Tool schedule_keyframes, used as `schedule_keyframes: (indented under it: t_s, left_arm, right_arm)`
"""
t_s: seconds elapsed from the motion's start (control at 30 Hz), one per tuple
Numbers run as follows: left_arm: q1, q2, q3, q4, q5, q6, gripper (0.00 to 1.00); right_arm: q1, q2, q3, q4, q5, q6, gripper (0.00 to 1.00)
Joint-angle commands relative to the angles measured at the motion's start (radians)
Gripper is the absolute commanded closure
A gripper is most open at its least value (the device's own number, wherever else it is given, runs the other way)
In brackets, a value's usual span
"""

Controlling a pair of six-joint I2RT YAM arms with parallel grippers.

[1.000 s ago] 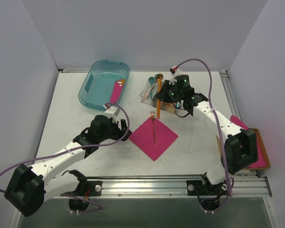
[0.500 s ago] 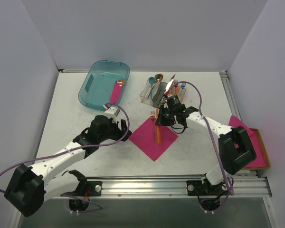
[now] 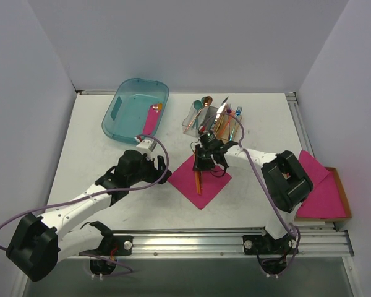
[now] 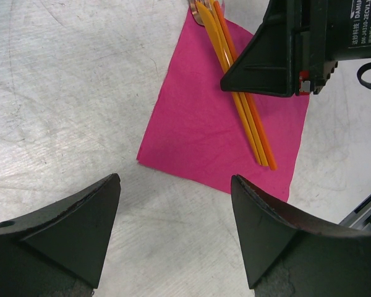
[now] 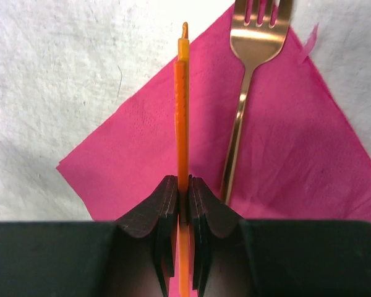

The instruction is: Place the utensils on the paper napkin and roll it up

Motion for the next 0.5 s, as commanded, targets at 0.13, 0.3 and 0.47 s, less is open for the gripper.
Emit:
schedule_keyframes:
  t_s: [0.13,0.3,0.47]
  left_arm:
    - [0.003,-0.008,0.005,0.018,0.006,0.013,0.19]
    - [0.003,-0.007,0.005,0.018,0.009,0.013,0.19]
    - [0.003,-0.008,0.003,0.02,0.008,0.013,0.19]
  right_arm:
    - [0.007,0.008,0.067,-0.019,0.08,0.016,0.95]
    - [0.01,0.019,0.079,-0.039,0.105,0.006,0.89]
    - [0.01,0.041,0.101,-0.045,0.111,-0.004,0.9]
